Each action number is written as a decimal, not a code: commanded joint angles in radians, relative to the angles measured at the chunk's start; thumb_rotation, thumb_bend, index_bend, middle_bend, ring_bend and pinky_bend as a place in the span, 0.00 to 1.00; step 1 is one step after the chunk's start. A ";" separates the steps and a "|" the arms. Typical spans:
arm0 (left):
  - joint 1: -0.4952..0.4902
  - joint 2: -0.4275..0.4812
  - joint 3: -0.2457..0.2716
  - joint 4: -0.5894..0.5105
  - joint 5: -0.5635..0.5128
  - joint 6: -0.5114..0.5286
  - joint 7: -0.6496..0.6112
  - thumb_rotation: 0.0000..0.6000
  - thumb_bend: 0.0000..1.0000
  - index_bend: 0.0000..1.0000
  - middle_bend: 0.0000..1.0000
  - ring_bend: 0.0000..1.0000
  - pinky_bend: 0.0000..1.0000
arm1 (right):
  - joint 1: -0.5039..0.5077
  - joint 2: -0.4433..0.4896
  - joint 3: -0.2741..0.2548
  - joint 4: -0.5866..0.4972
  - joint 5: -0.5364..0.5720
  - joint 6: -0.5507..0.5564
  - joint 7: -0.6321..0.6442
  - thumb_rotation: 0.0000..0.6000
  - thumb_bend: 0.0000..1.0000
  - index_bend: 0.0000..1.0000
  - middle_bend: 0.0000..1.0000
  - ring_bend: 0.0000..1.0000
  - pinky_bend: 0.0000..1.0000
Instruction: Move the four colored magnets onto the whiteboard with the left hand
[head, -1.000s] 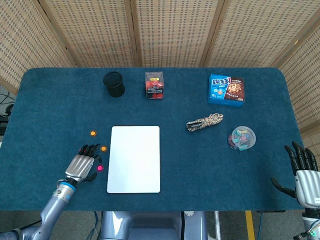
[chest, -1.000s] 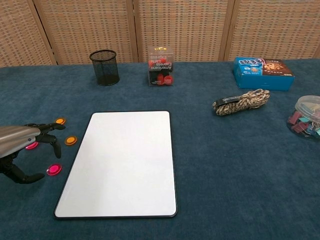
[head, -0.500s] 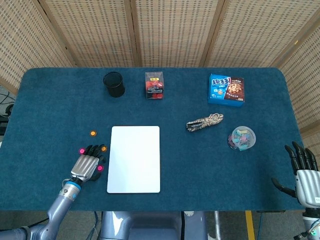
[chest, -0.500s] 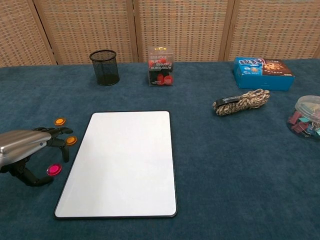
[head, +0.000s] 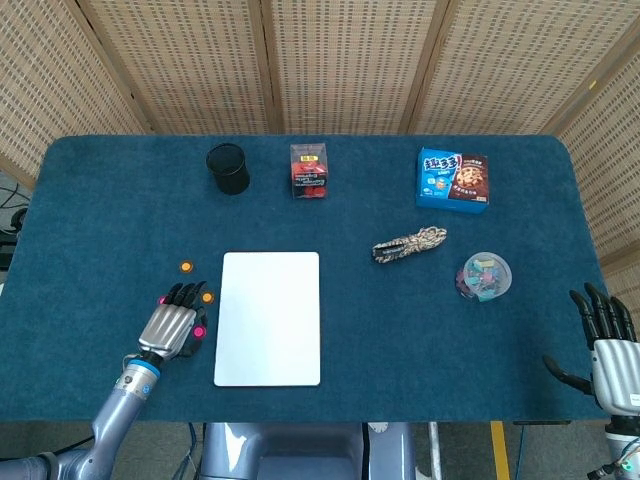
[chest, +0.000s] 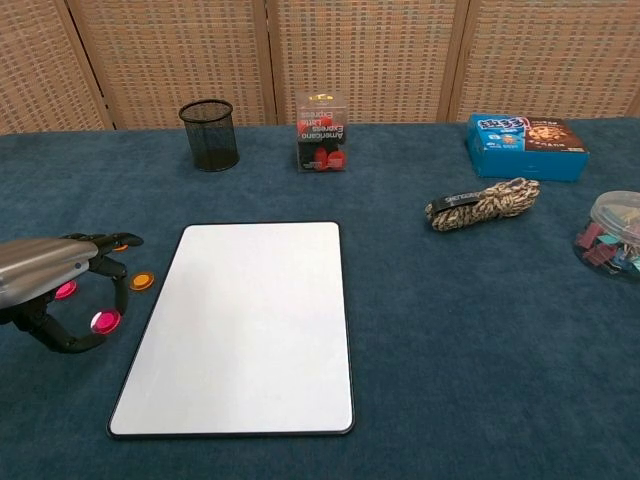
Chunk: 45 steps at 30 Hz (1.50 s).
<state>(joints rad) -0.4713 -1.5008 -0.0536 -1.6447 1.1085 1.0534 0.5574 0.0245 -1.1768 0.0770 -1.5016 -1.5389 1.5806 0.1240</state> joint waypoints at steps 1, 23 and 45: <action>-0.023 0.012 -0.007 -0.041 0.012 -0.004 0.020 1.00 0.34 0.60 0.00 0.00 0.00 | 0.000 0.001 0.000 -0.001 0.001 -0.001 0.000 1.00 0.24 0.00 0.00 0.00 0.00; -0.120 -0.013 -0.072 0.086 -0.087 -0.071 -0.027 1.00 0.30 0.34 0.00 0.00 0.00 | 0.002 0.004 0.001 -0.007 0.009 -0.011 -0.003 1.00 0.24 0.00 0.00 0.00 0.00; -0.160 -0.059 -0.075 0.222 -0.182 -0.108 -0.057 1.00 0.33 0.35 0.00 0.00 0.00 | 0.002 0.005 0.002 -0.011 0.014 -0.014 -0.005 1.00 0.24 0.00 0.00 0.00 0.00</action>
<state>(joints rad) -0.6294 -1.5576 -0.1286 -1.4262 0.9297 0.9477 0.5004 0.0267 -1.1718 0.0793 -1.5128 -1.5248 1.5663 0.1190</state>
